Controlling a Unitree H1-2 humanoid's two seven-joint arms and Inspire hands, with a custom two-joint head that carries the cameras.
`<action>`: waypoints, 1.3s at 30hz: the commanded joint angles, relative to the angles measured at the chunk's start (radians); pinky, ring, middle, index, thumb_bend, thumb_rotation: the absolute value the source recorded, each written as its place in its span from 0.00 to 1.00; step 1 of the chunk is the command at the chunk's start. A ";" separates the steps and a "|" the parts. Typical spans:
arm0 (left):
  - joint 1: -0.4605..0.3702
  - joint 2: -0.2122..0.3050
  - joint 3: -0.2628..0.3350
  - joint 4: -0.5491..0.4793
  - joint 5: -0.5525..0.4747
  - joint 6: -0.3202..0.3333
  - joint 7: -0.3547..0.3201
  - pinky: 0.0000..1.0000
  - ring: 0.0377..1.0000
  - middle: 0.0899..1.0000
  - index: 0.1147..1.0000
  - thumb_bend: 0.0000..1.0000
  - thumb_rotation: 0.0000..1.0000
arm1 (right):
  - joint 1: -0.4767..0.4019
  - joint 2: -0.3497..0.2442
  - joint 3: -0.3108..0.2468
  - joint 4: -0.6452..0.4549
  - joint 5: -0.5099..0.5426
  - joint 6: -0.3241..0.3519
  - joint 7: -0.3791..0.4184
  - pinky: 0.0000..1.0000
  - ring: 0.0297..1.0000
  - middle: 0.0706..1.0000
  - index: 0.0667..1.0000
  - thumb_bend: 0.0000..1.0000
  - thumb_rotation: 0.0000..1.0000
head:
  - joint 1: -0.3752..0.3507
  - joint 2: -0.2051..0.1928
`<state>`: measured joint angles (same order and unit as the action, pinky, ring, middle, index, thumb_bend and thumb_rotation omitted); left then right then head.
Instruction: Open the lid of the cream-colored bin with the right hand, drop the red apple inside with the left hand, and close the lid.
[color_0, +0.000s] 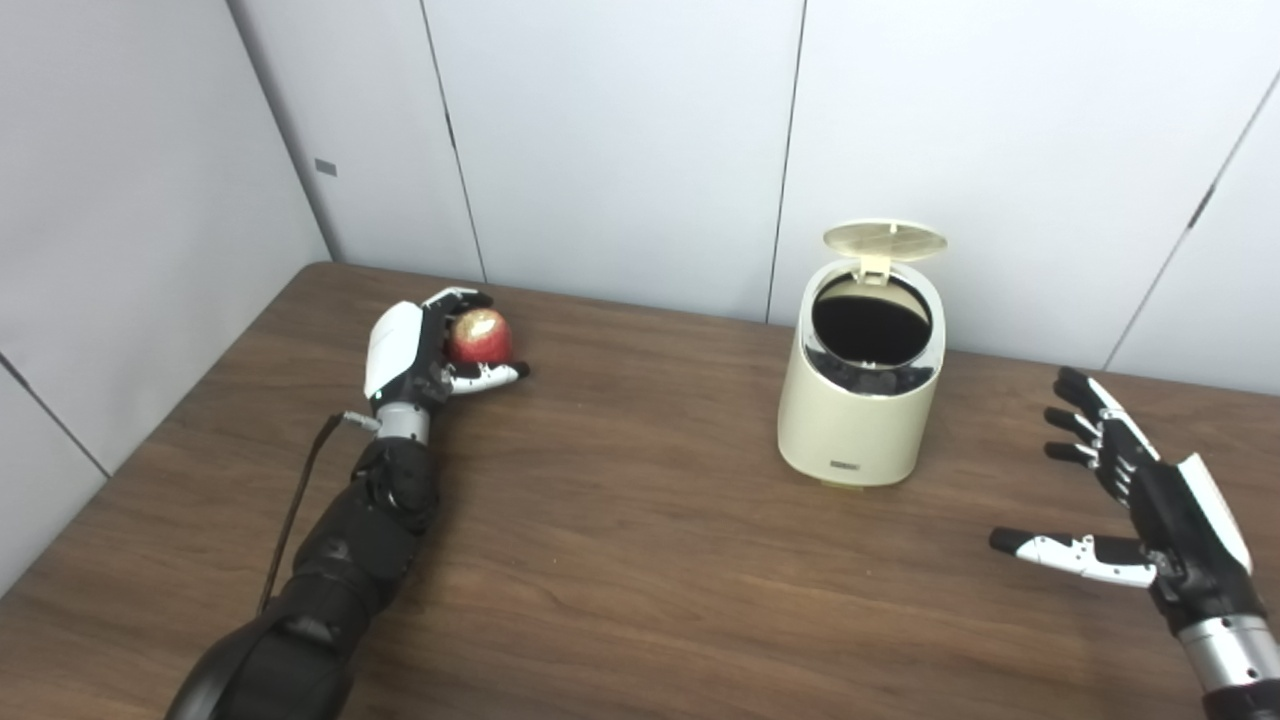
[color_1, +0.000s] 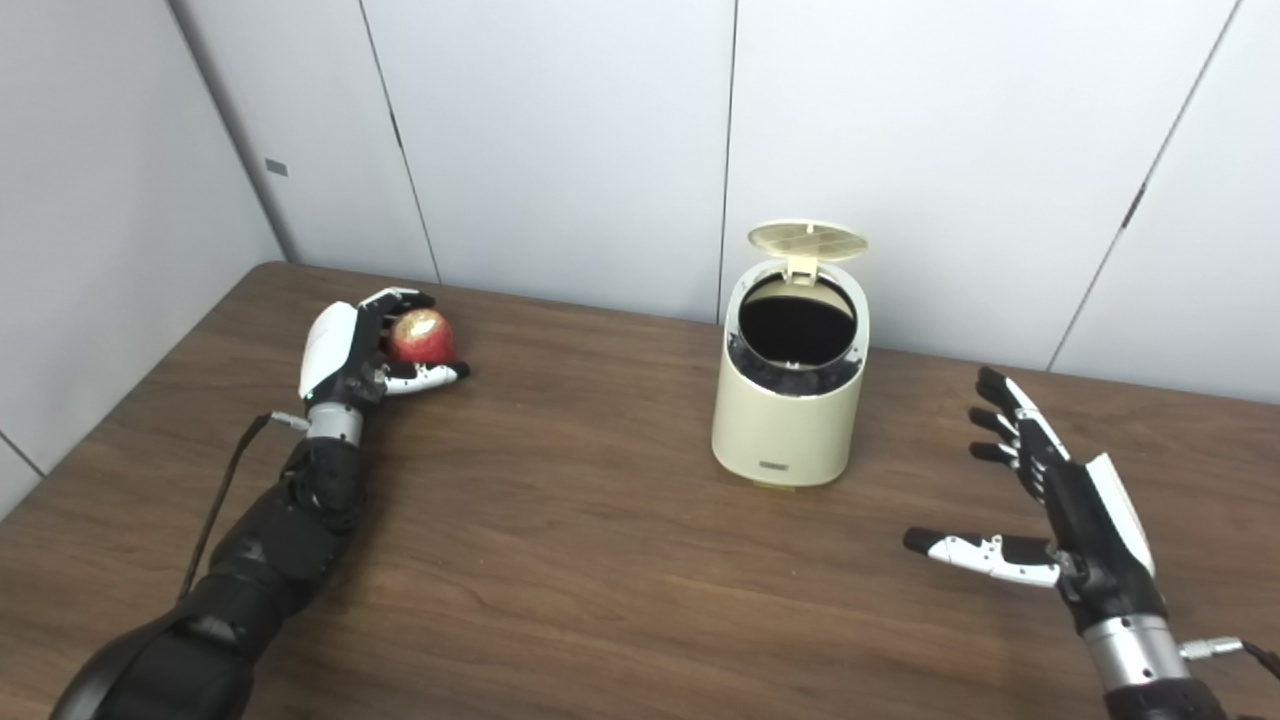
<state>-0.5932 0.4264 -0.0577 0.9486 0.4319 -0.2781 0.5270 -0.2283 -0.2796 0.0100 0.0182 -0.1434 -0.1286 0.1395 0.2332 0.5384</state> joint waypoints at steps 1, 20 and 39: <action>-0.013 -0.003 -0.007 0.026 0.013 -0.005 0.054 0.33 0.40 0.45 0.41 0.52 0.00 | -0.027 -0.014 -0.016 -0.018 0.014 -0.033 -0.009 0.78 0.88 0.93 0.93 0.73 0.06 | 0.000 0.004; 0.035 -0.002 -0.026 -0.177 0.059 -0.092 0.190 0.30 0.38 0.44 0.44 0.50 0.00 | -0.030 -0.007 -0.011 -0.005 0.008 -0.029 -0.012 0.78 0.87 0.93 0.92 0.74 0.06 | -0.046 -0.003; 0.059 -0.077 -0.021 -0.800 0.116 -0.021 -0.121 0.31 0.38 0.43 0.46 0.50 0.00 | -0.037 0.024 0.024 -0.007 -0.105 -0.029 -0.049 0.65 0.81 0.90 0.92 0.73 0.19 | -0.188 -0.003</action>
<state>-0.4841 0.3415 -0.0790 0.1820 0.5423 -0.2863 0.4164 -0.2290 -0.2536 0.0372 0.0436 -0.2411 -0.1325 0.1168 0.0476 0.5338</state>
